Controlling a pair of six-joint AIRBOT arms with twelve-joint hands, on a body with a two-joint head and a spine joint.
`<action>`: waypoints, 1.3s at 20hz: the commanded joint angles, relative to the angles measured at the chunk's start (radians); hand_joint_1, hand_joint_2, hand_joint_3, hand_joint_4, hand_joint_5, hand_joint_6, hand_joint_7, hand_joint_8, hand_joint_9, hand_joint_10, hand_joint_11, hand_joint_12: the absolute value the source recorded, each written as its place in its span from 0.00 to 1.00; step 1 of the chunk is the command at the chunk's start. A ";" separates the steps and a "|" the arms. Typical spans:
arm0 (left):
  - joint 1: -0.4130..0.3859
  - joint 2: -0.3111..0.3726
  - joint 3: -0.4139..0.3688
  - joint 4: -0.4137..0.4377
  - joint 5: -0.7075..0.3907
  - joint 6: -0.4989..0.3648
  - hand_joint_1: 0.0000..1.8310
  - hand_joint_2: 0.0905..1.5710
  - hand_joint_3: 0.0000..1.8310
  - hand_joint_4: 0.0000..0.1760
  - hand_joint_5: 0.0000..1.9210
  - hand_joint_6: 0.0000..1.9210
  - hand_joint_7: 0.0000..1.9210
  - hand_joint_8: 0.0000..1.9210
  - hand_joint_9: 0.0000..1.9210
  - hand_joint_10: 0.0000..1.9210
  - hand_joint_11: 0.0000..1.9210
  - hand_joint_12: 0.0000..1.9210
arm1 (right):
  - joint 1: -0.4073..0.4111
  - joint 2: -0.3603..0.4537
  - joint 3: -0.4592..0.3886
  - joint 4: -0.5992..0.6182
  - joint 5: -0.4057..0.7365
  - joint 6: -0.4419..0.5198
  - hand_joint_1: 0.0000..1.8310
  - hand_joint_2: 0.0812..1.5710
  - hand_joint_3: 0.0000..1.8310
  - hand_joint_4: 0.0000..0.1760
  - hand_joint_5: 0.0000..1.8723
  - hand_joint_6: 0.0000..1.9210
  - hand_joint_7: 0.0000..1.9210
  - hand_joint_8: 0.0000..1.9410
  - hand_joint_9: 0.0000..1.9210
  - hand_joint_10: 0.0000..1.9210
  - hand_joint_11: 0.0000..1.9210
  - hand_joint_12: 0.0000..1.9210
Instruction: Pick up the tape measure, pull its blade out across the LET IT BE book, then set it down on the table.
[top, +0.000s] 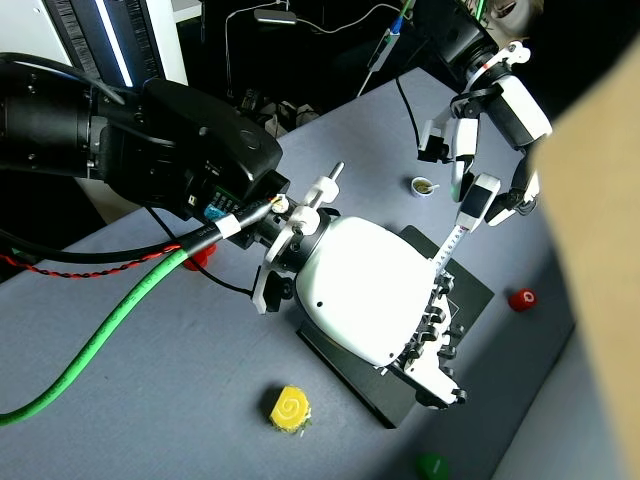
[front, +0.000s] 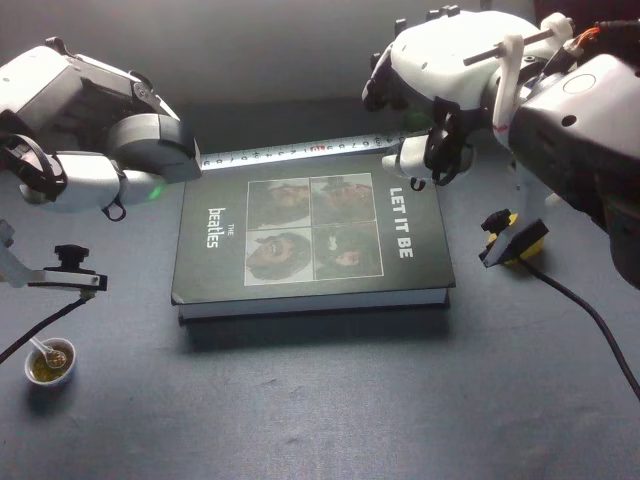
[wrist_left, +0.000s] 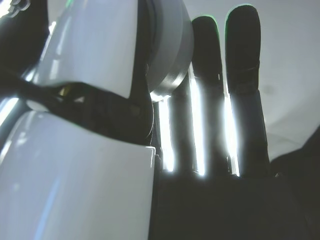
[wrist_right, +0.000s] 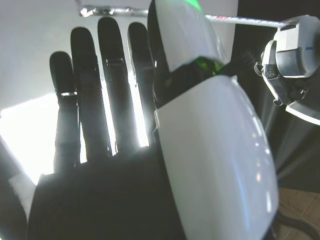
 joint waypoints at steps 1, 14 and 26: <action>-0.011 -0.001 0.006 0.030 -0.120 -0.015 0.76 0.67 0.00 0.00 0.55 0.35 0.57 0.44 0.47 0.65 0.42 0.58 | 0.007 0.004 0.001 -0.069 0.041 0.004 0.59 0.68 0.00 0.00 0.41 0.01 0.44 0.01 0.37 0.01 0.11 0.58; -0.011 0.000 0.007 0.030 -0.124 -0.015 0.76 0.67 0.00 0.00 0.54 0.37 0.57 0.44 0.46 0.66 0.42 0.59 | 0.009 0.004 0.001 -0.069 0.039 0.008 0.59 0.68 0.00 0.00 0.41 0.01 0.45 0.01 0.40 0.02 0.13 0.60; -0.012 0.001 0.006 0.031 -0.125 -0.014 0.76 0.67 0.00 0.00 0.54 0.37 0.57 0.44 0.46 0.66 0.41 0.60 | 0.011 0.010 0.000 -0.069 0.034 0.014 0.60 0.73 0.00 0.00 0.45 0.49 0.50 0.01 0.45 0.04 0.22 0.62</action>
